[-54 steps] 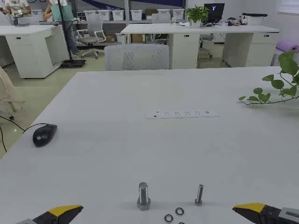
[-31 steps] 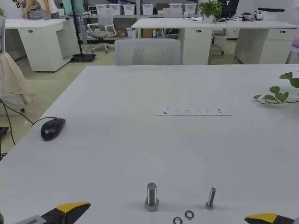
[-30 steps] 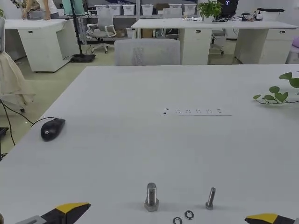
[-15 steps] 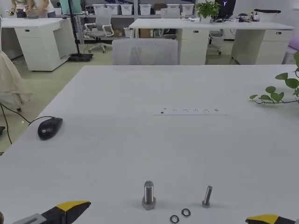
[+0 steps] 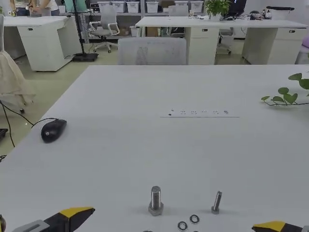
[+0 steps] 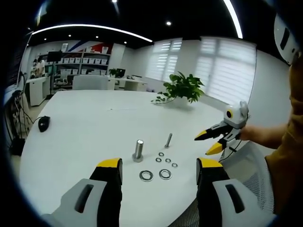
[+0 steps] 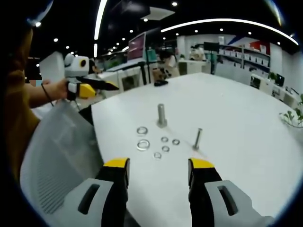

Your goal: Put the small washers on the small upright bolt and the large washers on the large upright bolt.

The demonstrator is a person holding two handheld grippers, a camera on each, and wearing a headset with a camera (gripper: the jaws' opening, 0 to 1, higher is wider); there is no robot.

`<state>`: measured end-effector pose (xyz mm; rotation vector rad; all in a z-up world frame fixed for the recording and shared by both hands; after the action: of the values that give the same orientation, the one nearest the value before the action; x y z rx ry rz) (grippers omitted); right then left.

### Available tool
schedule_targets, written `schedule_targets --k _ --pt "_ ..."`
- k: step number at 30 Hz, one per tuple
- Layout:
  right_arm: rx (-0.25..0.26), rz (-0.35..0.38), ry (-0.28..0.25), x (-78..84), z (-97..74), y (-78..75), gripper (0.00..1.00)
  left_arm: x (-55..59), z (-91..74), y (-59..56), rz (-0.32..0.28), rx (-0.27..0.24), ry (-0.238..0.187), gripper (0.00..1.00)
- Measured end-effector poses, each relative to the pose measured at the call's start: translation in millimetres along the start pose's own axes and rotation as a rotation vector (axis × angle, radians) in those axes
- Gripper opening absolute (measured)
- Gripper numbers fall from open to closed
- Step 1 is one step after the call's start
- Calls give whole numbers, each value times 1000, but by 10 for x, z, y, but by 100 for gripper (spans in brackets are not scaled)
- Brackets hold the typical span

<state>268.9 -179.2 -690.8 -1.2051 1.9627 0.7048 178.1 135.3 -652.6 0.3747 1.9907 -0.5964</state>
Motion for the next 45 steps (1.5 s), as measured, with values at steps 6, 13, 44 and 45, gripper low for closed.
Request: schedule_targets --k 6,13,44,45 --pt "10 -4 1 9 -15 0 51 -6 6 -14 7 2 3 63" --pt "3 -12 13 23 -21 17 51 -26 -4 -30 14 5 1 62" --pt "-4 -34 15 17 -44 47 50 -40 1 -64 25 16 1 63" --pt "-7 -35 18 20 -41 47 50 -38 3 -64 25 16 2 63"
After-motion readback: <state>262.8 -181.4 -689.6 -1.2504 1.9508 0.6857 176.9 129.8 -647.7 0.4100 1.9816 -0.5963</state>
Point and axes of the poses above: the centre of the closed fingertips' face, and the gripper's own axes: z roughly forward along the fingers, y roughly to its left, x roughly out of its underside, the point moved 10 cm from there along -z, roughly backward along the fingers, and after that the axes turned 4 degrees about y, right-handed, at the moved point
